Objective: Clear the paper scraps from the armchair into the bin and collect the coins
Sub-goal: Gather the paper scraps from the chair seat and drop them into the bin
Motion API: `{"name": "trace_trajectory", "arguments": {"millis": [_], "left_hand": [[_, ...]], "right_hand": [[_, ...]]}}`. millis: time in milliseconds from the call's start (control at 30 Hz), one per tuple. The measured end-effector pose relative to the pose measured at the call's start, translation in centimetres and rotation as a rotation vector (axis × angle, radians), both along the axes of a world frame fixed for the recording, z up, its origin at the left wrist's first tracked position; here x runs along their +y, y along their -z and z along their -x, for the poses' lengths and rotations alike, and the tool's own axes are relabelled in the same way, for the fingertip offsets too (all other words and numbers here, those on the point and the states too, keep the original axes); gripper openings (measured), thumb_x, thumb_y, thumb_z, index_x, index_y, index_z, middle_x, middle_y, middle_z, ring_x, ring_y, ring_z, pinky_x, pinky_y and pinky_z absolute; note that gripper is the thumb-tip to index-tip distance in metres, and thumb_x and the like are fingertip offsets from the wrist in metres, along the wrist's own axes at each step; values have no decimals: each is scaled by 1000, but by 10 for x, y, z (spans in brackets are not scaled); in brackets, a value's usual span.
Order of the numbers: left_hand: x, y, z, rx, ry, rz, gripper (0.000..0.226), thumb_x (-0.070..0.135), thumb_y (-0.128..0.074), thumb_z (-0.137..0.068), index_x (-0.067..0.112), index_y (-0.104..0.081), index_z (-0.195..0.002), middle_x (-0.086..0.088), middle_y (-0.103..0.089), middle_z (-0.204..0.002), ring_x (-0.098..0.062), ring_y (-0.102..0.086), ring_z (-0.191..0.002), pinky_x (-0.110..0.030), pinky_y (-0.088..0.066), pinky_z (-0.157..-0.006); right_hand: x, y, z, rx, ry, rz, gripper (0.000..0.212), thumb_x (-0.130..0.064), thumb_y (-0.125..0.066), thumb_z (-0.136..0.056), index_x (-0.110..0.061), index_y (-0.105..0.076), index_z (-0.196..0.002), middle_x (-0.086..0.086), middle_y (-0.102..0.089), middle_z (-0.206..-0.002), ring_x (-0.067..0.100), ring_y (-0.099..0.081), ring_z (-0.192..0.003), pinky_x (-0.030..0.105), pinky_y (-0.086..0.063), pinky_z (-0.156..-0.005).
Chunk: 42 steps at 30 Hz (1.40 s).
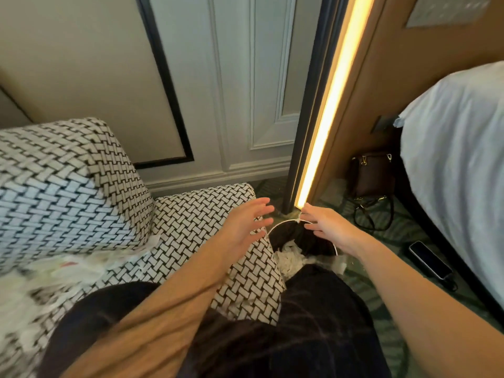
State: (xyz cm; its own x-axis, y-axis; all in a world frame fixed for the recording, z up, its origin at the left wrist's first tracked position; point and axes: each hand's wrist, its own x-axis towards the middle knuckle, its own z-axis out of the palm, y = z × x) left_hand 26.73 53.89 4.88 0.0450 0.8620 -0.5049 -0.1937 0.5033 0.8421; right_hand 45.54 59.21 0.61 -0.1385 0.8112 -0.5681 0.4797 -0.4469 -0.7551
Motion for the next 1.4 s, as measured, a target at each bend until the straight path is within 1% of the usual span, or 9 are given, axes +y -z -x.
{"name": "trace_trajectory", "arguments": {"millis": [133,233,367,600,733,900,1000,1100,1400], "left_hand": [[-22,-21,25,26,-2,-45,30,19,-48,-96,20,-56,-124,1,-63,-118,-16,-59,-108,-34,-45,-92],[-34,-30,40,43,-1,-81,28,20,-48,-96,21,-57,-123,1,-63,-119,-16,-59,-108,-36,-44,-96],[-39,-34,45,64,9,-98,30,21,-46,-97,22,-55,-125,2,-62,-119,-16,-58,-110,-37,-43,-99],[-42,-35,45,44,32,-112,30,21,-46,-97,22,-55,-126,3,-63,-118,-15,-59,-108,-37,-44,-98],[-48,-42,61,22,5,-148,29,21,-48,-96,22,-57,-124,3,-65,-116,-16,-60,-106,-37,-44,-97],[-65,-55,101,6,-82,-223,26,22,-48,-96,22,-60,-119,3,-66,-115,-18,-60,-108,-37,-44,-97],[-84,-63,138,28,-138,-274,25,21,-47,-96,21,-60,-118,1,-66,-115,-19,-60,-108,-35,-45,-94],[-109,-65,182,72,-248,-296,25,20,-49,-95,21,-61,-117,2,-68,-112,-19,-62,-106,-36,-47,-95],[-217,-33,301,211,-626,-186,22,20,-50,-95,21,-61,-114,5,-70,-108,-18,-64,-104,-34,-48,-91]], "right_hand": [[-10,-19,16,-195,-84,-26,59,-52,-29,-98,-14,-38,-142,5,-41,-147,26,-40,-133,44,-26,-115],[-16,-33,29,-275,-71,-65,58,-49,-28,-99,-12,-38,-142,8,-38,-148,27,-37,-134,39,-26,-113],[-15,-47,35,-291,-46,-135,52,-41,-33,-101,-8,-43,-139,12,-45,-141,28,-43,-129,33,-31,-105],[-19,-56,32,-341,-107,-228,50,-42,-31,-101,-16,-38,-143,4,-39,-148,23,-36,-135,34,-27,-110],[-31,-71,57,-238,-234,-259,45,-40,-35,-100,-18,-45,-138,0,-54,-132,13,-52,-111,24,-36,-92],[-57,-97,117,-137,-430,-384,39,-42,-38,-98,-24,-53,-129,-7,-61,-118,9,-58,-107,33,-40,-102],[-77,-110,161,-58,-500,-436,37,-43,-39,-97,-27,-55,-126,-10,-62,-117,5,-59,-104,33,-40,-102],[-99,-115,204,52,-546,-451,21,-41,-43,-96,-37,-58,-110,-16,-64,-109,0,-62,-99,30,-42,-99],[-153,-94,335,227,-654,-408,24,-28,-50,-95,-19,-65,-112,-8,-67,-105,5,-64,-94,25,-50,-89]]}}
